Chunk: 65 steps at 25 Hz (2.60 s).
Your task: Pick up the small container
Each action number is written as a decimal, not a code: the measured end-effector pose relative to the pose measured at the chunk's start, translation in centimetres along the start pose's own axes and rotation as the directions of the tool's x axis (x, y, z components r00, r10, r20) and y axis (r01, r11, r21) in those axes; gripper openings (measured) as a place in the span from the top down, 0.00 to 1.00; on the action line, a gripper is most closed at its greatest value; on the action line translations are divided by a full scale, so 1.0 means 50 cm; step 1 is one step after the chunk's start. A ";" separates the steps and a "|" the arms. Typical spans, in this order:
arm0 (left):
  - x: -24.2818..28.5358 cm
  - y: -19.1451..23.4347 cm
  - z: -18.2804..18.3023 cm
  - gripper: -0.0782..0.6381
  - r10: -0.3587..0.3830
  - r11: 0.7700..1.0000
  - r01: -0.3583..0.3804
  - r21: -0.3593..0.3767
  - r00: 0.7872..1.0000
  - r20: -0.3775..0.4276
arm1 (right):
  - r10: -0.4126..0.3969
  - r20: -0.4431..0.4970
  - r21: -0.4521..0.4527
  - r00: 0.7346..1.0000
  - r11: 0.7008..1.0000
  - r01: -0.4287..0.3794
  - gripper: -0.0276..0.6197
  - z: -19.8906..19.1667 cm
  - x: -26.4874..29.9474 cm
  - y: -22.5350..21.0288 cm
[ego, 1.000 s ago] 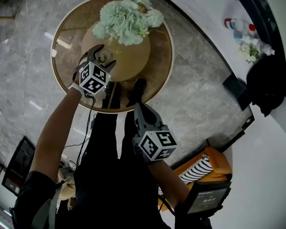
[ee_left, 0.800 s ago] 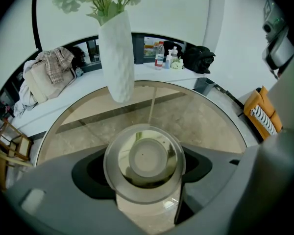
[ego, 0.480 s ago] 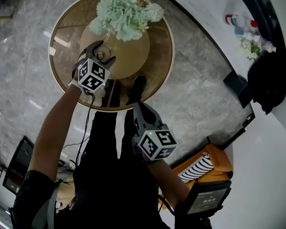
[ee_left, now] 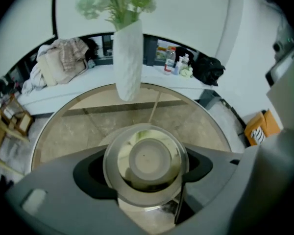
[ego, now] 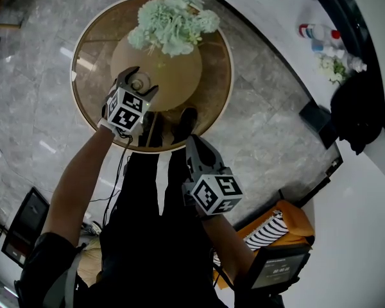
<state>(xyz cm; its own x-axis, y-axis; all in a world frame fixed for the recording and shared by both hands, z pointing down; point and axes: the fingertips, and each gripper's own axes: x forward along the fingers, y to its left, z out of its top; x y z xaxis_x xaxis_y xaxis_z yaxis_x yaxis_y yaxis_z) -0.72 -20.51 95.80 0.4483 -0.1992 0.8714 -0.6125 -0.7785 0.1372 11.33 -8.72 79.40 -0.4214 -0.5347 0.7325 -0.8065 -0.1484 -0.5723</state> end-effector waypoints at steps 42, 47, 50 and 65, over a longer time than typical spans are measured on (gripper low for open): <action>-0.681 -0.182 0.201 0.42 0.069 0.933 0.071 -0.353 0.927 0.369 | 0.182 0.115 -0.277 0.977 0.950 -0.144 0.95 0.172 -0.260 0.295; -0.744 -0.220 0.229 0.42 0.039 0.921 0.126 -0.368 0.912 0.409 | 0.223 0.158 -0.258 0.962 0.950 -0.178 0.95 0.218 -0.302 0.331; -0.783 -0.238 0.251 0.42 0.035 0.922 0.141 -0.362 0.899 0.438 | 0.242 0.159 -0.263 0.957 0.945 -0.195 0.95 0.231 -0.320 0.352; -0.952 -0.217 0.288 0.42 0.131 0.901 0.139 -0.411 0.815 0.564 | 0.365 0.207 -0.326 0.908 0.901 -0.287 0.95 0.282 -0.399 0.488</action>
<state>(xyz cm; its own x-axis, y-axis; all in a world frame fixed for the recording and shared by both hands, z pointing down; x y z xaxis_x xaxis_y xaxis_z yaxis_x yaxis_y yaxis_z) -6.06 -11.16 46.06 0.6521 -0.6002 0.4631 -0.7571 -0.4842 0.4386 5.90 -13.41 45.64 -0.5908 -0.7120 0.3796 -0.7404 0.2915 -0.6056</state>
